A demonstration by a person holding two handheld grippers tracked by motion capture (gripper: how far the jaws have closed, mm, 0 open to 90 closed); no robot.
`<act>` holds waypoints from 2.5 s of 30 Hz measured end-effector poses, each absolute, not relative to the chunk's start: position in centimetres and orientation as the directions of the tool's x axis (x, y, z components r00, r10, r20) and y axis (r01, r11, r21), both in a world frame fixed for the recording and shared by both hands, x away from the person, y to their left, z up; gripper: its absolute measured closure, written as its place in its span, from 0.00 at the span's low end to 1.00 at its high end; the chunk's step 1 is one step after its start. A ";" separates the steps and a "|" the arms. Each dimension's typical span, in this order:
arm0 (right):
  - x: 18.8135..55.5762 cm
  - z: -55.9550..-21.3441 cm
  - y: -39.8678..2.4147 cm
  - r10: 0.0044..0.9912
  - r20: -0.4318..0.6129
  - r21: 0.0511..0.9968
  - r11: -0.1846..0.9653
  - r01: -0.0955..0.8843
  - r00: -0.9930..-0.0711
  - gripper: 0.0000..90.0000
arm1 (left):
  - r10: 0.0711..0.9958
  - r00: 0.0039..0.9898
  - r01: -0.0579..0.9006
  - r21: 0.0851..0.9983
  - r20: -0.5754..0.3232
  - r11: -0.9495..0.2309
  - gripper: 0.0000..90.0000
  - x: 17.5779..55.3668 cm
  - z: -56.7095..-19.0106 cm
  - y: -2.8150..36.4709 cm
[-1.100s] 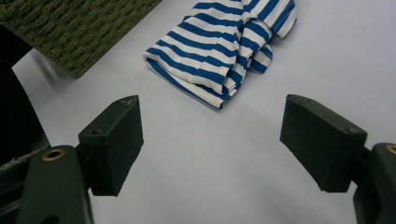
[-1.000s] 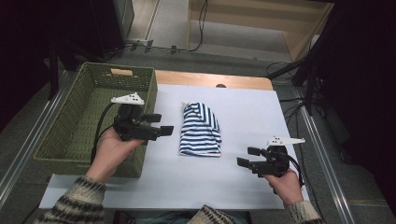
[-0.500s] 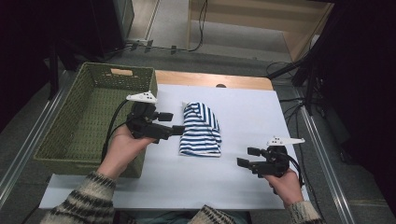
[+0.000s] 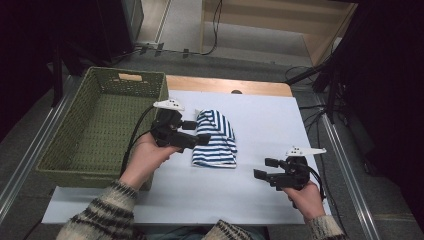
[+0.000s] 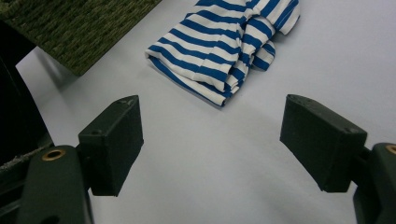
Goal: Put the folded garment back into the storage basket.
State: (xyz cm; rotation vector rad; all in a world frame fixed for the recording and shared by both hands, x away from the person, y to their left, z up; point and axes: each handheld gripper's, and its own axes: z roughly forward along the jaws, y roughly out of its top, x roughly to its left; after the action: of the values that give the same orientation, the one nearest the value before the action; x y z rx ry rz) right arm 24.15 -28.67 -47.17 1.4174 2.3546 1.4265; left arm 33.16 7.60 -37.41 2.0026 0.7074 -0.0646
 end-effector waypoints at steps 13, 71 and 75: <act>24.2 -47.2 -28.8 0.715 0.390 0.718 0.158 0.678 -0.580 0.21 | 0.437 0.838 0.500 0.782 -0.328 -0.373 0.27 33.6 -37.9 5.0; 24.0 -47.5 -29.2 0.709 0.405 0.712 0.152 0.686 -0.578 0.21 | 0.473 0.791 0.575 0.736 -0.388 -0.358 0.28 38.4 -44.5 0.2; 24.0 -47.5 -29.2 0.710 0.406 0.710 0.152 0.687 -0.576 0.21 | 0.493 0.785 0.576 0.734 -0.375 -0.359 0.28 38.7 -44.9 0.8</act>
State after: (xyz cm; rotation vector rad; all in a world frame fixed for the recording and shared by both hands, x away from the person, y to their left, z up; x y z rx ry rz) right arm 24.05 -29.19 -47.47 1.4353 2.3651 1.4361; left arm 38.72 0.77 -44.89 2.0226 0.7984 -0.1096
